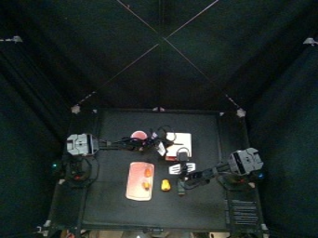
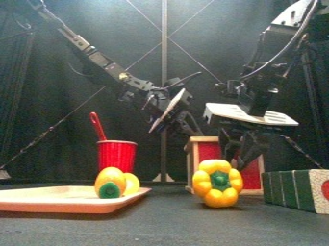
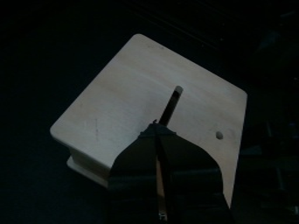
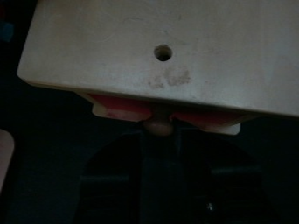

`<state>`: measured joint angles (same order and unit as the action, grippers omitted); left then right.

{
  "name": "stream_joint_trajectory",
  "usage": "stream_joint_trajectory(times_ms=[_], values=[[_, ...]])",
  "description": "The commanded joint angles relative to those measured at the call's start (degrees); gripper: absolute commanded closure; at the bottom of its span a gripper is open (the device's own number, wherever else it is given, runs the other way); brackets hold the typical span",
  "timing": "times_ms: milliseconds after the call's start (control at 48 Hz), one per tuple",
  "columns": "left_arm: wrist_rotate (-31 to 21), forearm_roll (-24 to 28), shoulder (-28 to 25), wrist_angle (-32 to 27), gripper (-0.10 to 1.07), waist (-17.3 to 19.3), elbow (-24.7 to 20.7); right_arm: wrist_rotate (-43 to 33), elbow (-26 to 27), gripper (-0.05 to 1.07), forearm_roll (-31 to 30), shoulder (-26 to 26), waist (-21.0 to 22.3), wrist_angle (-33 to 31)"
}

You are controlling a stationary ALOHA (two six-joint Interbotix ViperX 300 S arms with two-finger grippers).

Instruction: Open drawer

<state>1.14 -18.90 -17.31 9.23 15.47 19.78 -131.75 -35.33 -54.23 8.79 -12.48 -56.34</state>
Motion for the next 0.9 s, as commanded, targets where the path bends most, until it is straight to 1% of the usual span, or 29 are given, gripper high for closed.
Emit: stream_joint_trajectory(times_ms=[0, 104, 292, 396, 729, 875], values=[[0.1, -0.2, 0.2, -0.6, 0.71, 0.3, -0.4, 0.0, 1.1, 0.7, 0.0, -1.1, -0.1, 0.1], [0.1, -0.2, 0.2, -0.6, 0.71, 0.4, -0.4, 0.0, 1.7, 0.71, 0.0, -1.1, -0.2, -0.1], [0.1, -0.2, 0.3, -0.6, 0.71, 0.4, -0.4, 0.1, 2.2, 0.71, 0.6, -0.9, -1.6, -0.5], [0.1, -0.2, 0.3, -0.6, 0.71, 0.3, -0.4, 0.1, 1.8, 0.71, 1.8, -0.9, -2.5, -0.6], [0.1, -0.2, 0.1, -0.6, 0.71, 0.4, -0.4, 0.1, 1.7, 0.71, 3.2, -0.9, -5.0, -0.6], [0.1, -0.2, 0.0, -0.6, 0.71, 0.6, -0.4, 0.0, 1.6, 0.71, 4.5, -0.9, -6.8, -0.6]])
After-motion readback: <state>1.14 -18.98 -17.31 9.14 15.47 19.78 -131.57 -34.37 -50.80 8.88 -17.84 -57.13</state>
